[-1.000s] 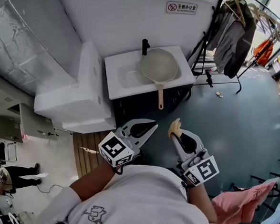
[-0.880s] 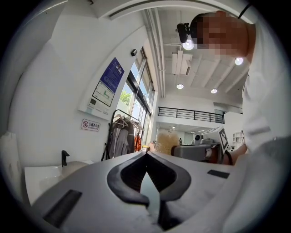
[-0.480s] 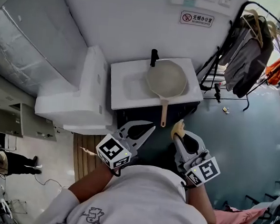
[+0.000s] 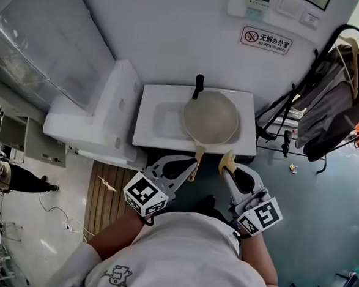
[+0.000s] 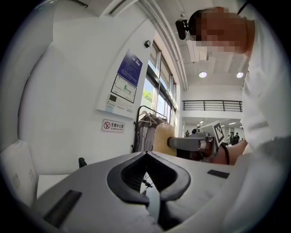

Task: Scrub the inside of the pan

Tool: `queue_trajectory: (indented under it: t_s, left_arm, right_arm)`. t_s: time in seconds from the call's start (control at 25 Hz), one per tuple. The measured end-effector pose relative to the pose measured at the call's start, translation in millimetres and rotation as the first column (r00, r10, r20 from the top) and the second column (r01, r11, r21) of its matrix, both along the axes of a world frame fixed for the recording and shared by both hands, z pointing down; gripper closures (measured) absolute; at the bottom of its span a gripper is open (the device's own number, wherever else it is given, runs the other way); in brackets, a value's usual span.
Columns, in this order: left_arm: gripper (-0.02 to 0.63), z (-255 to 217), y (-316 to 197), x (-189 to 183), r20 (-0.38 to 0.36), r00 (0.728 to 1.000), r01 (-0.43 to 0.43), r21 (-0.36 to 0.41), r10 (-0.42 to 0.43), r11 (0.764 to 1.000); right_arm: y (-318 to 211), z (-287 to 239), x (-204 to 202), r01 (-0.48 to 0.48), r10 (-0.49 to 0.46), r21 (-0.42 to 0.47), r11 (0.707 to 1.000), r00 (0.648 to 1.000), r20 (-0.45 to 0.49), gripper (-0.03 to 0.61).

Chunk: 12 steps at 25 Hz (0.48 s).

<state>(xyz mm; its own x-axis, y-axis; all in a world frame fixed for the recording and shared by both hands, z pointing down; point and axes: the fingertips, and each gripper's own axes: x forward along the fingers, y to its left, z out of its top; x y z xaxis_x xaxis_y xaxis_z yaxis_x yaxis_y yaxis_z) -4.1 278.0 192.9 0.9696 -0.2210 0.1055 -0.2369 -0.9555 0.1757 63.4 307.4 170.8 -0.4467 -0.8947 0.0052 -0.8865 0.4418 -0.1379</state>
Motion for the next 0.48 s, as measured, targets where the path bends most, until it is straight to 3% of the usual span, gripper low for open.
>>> queue_trajectory:
  t_s: [0.24, 0.48]
  left_arm:
    - [0.614, 27, -17, 43, 0.082, 0.988, 0.132, -0.039, -0.128, 0.99]
    - [0.612, 62, -31, 51, 0.17, 0.967, 0.206, -0.073, -0.192, 0.976]
  right_arm:
    - [-21, 17, 61, 0.106, -0.105, -0.033, 0.994, 0.994, 0.021, 0.517]
    - [-49, 34, 79, 0.168, -0.165, -0.071, 0.983, 0.985, 0.047, 0.517]
